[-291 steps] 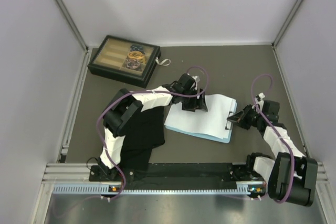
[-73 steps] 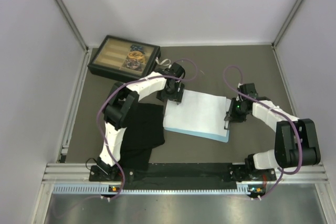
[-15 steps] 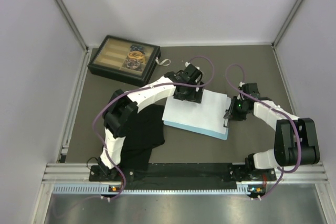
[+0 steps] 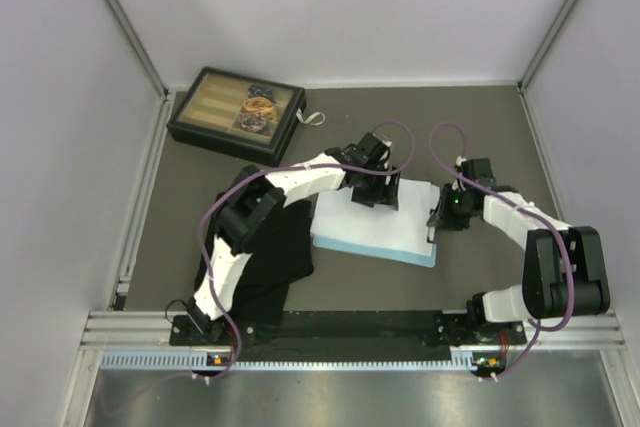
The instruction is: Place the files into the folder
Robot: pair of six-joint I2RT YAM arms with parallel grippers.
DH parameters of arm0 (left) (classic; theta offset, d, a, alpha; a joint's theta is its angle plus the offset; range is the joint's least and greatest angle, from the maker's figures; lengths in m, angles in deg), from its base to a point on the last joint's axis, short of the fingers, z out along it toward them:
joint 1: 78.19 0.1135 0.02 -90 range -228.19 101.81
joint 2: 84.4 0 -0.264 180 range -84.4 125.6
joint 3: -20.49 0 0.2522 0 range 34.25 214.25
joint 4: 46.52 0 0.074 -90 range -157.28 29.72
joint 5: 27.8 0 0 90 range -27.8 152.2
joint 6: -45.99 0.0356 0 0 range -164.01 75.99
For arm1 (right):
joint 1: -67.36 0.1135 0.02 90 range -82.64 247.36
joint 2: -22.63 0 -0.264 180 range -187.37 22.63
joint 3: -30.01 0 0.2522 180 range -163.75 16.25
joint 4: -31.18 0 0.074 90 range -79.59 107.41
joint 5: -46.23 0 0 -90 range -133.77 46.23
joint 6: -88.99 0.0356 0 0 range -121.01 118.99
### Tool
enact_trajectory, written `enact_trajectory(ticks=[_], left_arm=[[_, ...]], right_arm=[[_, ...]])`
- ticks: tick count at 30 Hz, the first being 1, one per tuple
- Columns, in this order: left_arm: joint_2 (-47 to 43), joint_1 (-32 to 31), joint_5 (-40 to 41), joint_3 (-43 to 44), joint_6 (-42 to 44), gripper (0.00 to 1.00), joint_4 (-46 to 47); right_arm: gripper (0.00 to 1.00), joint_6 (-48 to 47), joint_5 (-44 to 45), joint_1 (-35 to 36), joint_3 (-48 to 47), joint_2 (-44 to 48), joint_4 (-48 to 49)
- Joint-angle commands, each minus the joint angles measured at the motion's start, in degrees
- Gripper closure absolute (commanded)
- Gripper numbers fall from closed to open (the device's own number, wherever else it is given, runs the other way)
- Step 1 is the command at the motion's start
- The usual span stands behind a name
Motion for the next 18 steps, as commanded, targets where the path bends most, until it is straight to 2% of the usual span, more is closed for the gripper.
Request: enact_trajectory(ticks=[1, 18], left_arm=[[6.36, 3.05, -5.01, -0.1, -2.07, 0.25, -0.9], [8.13, 1.3, -6.07, -2.56, -1.72, 0.27, 0.25]], right_arm=[[1.0, -0.71, -0.03, -0.03, 1.04, 2.46, -1.39], [1.0, -0.89, -5.21, 0.05, 1.56, 3.78, 2.74]])
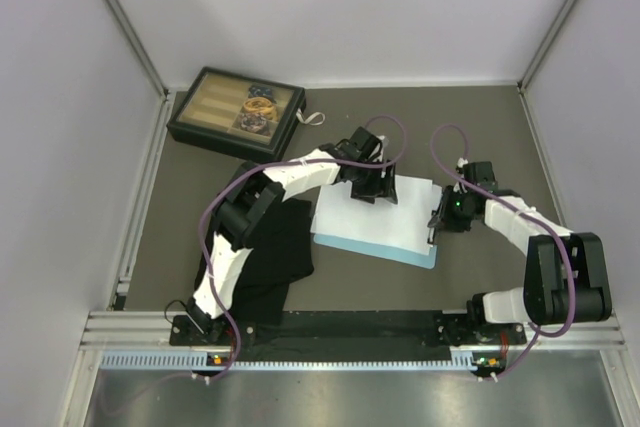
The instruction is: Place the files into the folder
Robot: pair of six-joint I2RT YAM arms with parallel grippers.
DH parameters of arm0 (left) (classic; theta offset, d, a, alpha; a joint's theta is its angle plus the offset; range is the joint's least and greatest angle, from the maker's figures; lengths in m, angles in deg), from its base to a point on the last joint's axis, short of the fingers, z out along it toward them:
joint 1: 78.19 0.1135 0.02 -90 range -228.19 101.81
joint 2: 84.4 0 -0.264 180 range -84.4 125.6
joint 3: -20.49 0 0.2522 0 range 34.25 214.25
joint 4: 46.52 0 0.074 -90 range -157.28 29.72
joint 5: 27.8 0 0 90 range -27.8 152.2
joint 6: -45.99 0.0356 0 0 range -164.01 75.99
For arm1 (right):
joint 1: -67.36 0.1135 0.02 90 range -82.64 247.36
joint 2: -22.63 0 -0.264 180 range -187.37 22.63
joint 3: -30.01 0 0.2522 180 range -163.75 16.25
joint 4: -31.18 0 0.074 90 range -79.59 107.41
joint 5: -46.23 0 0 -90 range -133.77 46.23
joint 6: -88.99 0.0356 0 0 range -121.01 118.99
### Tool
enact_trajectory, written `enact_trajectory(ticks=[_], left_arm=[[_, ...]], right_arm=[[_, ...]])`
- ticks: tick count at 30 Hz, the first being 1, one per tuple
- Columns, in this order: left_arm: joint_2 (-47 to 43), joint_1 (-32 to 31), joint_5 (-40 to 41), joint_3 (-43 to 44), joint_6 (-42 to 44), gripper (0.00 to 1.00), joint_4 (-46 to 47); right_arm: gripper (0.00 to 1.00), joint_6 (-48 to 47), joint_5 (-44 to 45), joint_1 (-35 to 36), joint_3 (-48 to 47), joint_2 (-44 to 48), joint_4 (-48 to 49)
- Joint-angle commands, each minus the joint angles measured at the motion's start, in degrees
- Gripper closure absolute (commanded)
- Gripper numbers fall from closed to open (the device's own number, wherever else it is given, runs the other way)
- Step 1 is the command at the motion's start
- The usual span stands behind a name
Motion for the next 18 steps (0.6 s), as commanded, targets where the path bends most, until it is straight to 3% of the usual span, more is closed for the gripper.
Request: enact_trajectory(ticks=[1, 18], left_arm=[[3.93, -2.06, 0.72, -2.93, 1.12, 0.27, -2.44], [8.15, -3.74, -0.5, 1.02, 4.11, 0.25, -6.13]], right_arm=[[1.0, -0.54, -5.28, -0.01, -0.23, 2.14, 2.07], [1.0, -0.98, -9.76, 0.6, 2.32, 5.13, 7.51]])
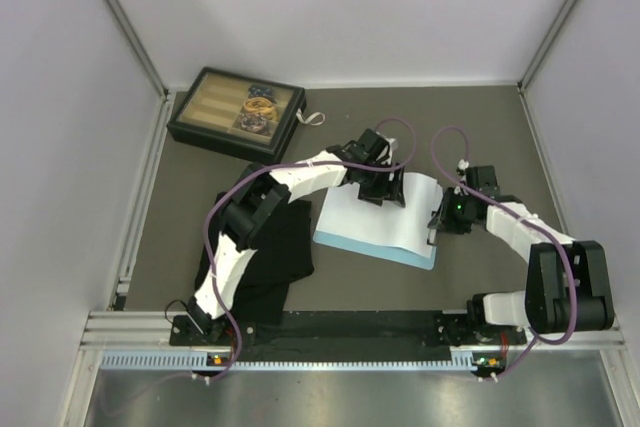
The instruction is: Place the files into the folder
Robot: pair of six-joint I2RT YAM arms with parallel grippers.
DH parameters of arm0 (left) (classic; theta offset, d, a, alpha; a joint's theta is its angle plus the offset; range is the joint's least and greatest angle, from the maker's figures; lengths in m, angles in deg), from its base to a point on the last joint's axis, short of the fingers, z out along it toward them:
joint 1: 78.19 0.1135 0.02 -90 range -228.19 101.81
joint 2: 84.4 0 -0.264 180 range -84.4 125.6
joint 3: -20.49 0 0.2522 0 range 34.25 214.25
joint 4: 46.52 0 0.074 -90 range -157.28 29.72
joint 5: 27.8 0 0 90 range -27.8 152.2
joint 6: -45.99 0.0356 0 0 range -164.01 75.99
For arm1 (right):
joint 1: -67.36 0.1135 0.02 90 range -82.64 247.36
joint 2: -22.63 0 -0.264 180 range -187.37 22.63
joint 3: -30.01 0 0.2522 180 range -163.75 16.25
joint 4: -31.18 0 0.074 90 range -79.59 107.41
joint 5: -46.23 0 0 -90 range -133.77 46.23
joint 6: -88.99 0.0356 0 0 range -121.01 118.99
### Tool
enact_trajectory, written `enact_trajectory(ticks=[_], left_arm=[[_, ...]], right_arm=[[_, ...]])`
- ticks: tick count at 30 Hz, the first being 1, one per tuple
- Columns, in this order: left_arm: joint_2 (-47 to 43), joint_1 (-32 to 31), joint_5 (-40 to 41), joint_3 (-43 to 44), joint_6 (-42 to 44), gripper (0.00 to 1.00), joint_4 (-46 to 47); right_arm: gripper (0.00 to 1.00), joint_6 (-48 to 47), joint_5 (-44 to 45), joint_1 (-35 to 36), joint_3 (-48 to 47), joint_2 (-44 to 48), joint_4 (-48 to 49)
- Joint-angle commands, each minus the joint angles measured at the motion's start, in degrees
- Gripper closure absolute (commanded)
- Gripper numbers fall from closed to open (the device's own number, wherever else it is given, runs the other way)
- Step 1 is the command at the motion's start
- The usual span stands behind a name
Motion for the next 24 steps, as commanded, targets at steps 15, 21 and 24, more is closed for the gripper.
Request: enact_trajectory(ticks=[15, 21, 24], left_arm=[[-5.14, -2.27, 10.15, -1.23, 3.59, 0.2, -9.06], [-2.8, -2.27, 8.04, 1.75, 4.82, 0.21, -9.75], [-2.08, -2.27, 5.15, 2.64, 4.29, 0.22, -8.8]], right_arm=[[1.0, 0.58, -1.56, 1.94, -0.99, 2.23, 0.8], [1.0, 0.67, -2.43, 0.89, -0.2, 1.35, 1.33], [1.0, 0.41, -2.26, 0.71, -0.11, 0.82, 1.33]])
